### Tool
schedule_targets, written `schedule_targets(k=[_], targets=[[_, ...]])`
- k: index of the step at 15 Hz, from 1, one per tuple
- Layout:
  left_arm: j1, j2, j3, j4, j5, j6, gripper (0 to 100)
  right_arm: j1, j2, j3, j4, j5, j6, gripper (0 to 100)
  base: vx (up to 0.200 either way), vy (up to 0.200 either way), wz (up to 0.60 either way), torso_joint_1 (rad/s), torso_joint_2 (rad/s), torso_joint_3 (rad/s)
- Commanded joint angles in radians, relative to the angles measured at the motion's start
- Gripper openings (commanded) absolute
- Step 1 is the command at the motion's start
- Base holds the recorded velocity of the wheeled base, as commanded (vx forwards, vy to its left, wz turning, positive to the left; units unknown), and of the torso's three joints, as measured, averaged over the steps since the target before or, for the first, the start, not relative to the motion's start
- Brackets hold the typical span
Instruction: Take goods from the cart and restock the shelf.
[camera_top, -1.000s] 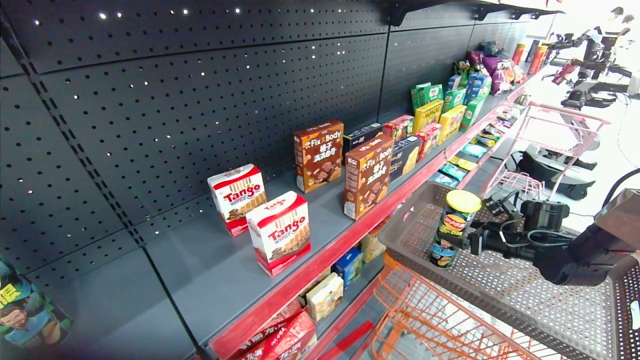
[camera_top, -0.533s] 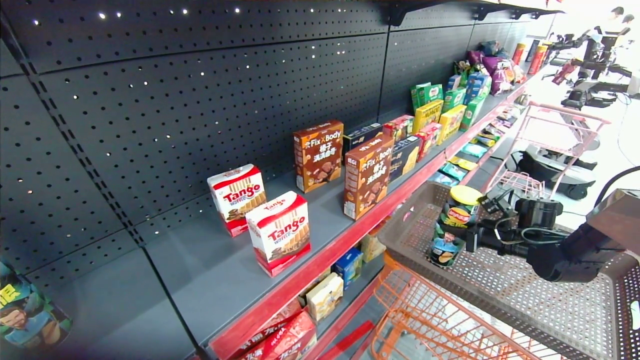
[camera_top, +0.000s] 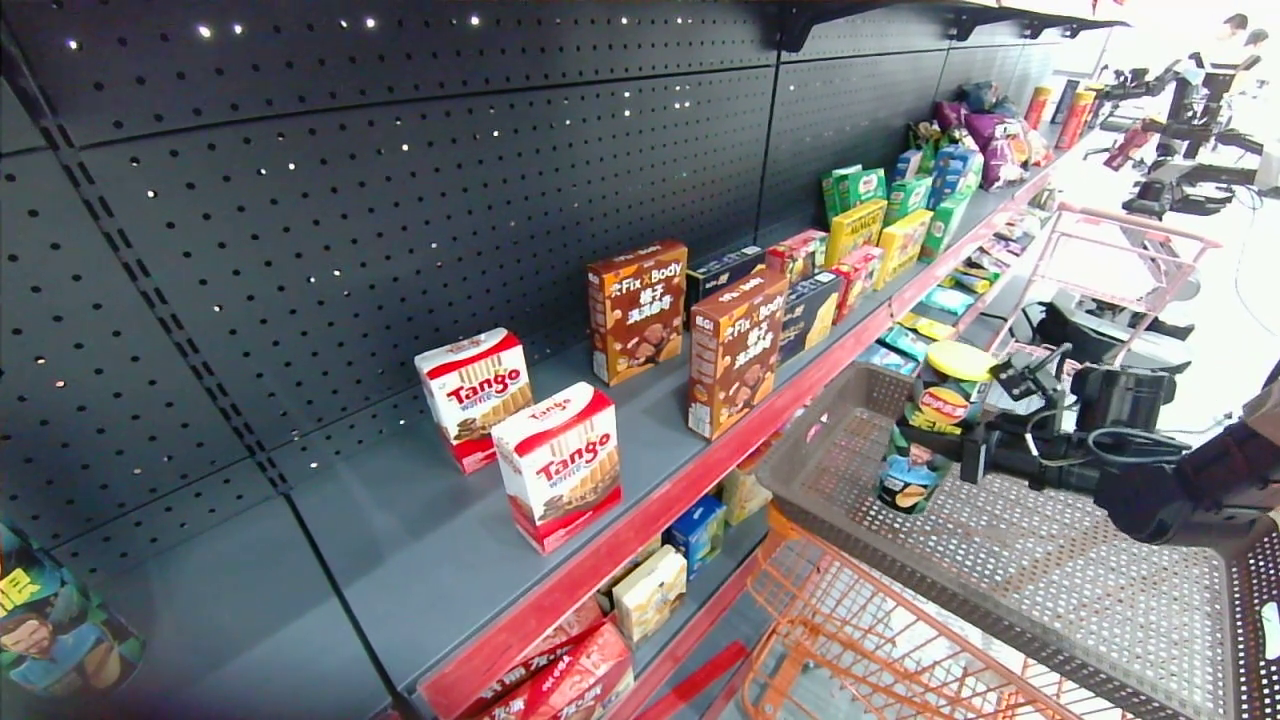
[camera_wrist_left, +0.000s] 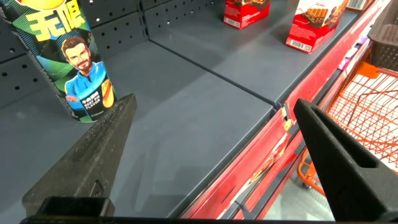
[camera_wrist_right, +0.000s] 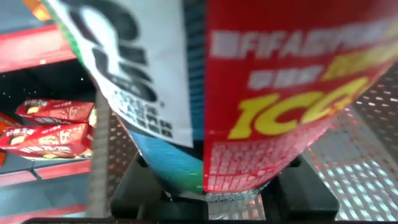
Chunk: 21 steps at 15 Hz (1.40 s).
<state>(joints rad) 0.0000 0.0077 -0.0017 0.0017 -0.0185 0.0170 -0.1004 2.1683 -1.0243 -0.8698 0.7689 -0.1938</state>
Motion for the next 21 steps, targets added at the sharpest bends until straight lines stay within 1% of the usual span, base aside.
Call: schedule_targets(k=[1, 2, 3, 4, 6, 7, 8, 9, 11, 14, 15, 16, 17, 18, 19, 20, 21], targets=[[0.0, 0.002, 0.0, 0.0, 0.0, 0.0, 100, -0.016, -0.18, 0.136, 0.0, -0.008, 0.007, 0, 0.0, 0.0, 0.0, 0.0, 0.0, 0.0], [0.0, 0.0, 0.0, 0.0, 0.0, 0.0, 100, -0.019, -0.217, 0.162, 0.002, -0.008, 0.01, 0, 0.0, 0.0, 0.0, 0.0, 0.0, 0.0], [0.0, 0.0, 0.0, 0.0, 0.0, 0.0, 100, -0.022, -0.404, 0.294, 0.003, -0.033, 0.074, 0, 0.0, 0.0, 0.0, 0.0, 0.0, 0.0], [0.0, 0.002, 0.0, 0.0, 0.0, 0.0, 100, -0.015, -0.515, 0.374, 0.006, -0.099, 0.109, 0, 0.0, 0.0, 0.0, 0.0, 0.0, 0.0], [0.0, 0.0, 0.0, 0.0, 0.0, 0.0, 100, 0.022, -0.757, 0.589, 0.005, -0.304, 0.134, 0, 0.0, 0.0, 0.0, 0.0, 0.0, 0.0], [0.0, 0.0, 0.0, 0.0, 0.0, 0.0, 100, 0.028, -0.852, 0.671, 0.006, -0.367, 0.134, 0, 0.0, 0.0, 0.0, 0.0, 0.0, 0.0], [0.0, 0.002, 0.0, 0.0, 0.0, 0.0, 100, 0.028, -0.86, 0.678, 0.006, -0.372, 0.134, 0, 0.0, 0.0, 0.0, 0.0, 0.0, 0.0], [0.0, 0.0, 0.0, 0.0, 0.0, 0.0, 100, 0.022, -1.002, 0.802, -0.002, -0.433, 0.131, 0, 0.0, 0.0, 0.0, 0.0, 0.0, 0.0], [0.0, 0.002, 0.0, 0.0, 0.0, 0.0, 100, 0.025, -1.073, 0.839, 0.002, -0.481, 0.131, 0, 0.0, 0.0, 0.0, 0.0, 0.0, 0.0], [0.0, 0.0, 0.0, 0.0, 0.0, 0.0, 100, 0.034, -1.125, 0.856, 0.026, -0.631, 0.128, 0, 0.0, 0.0, 0.0, 0.0, 0.0, 0.0], [0.0, 0.002, 0.0, 0.0, 0.0, 0.0, 100, 0.05, -1.145, 0.856, 0.045, -0.688, 0.126, 0, 0.0, 0.0, 0.0, 0.0, 0.0, 0.0], [0.0, 0.0, 0.0, 0.0, 0.0, 0.0, 100, 0.054, -1.15, 0.856, 0.052, -0.703, 0.126, 0, 0.0, 0.0, 0.0, 0.0, 0.0, 0.0], [0.0, 0.0, 0.0, 0.0, 0.0, 0.0, 100, 0.056, -1.182, 0.854, 0.138, -0.847, 0.083, 0, 0.0, 0.0, 0.0, 0.0, 0.0, 0.0], [0.0, 0.0, 0.0, 0.0, 0.0, 0.0, 100, 0.051, -1.216, 0.852, 0.186, -0.864, 0.071, 0, 0.0, 0.0, 0.0, 0.0, 0.0, 0.0], [0.0, 0.002, 0.0, 0.0, 0.0, 0.0, 100, 0.053, -1.272, 0.846, 0.236, -0.816, 0.07, 0, 0.0, 0.0, 0.0, 0.0, 0.0, 0.0], [0.0, 0.0, 0.0, 0.0, 0.0, 0.0, 100, 0.056, -1.286, 0.843, 0.245, -0.801, 0.068, 0, 0.0, 0.0, 0.0, 0.0, 0.0, 0.0], [0.0, 0.002, 0.0, 0.0, 0.0, 0.0, 100, 0.064, -1.285, 0.816, 0.245, -0.797, 0.068, 0, 0.0, 0.0, 0.6, 0.002, 0.0, 0.002]])
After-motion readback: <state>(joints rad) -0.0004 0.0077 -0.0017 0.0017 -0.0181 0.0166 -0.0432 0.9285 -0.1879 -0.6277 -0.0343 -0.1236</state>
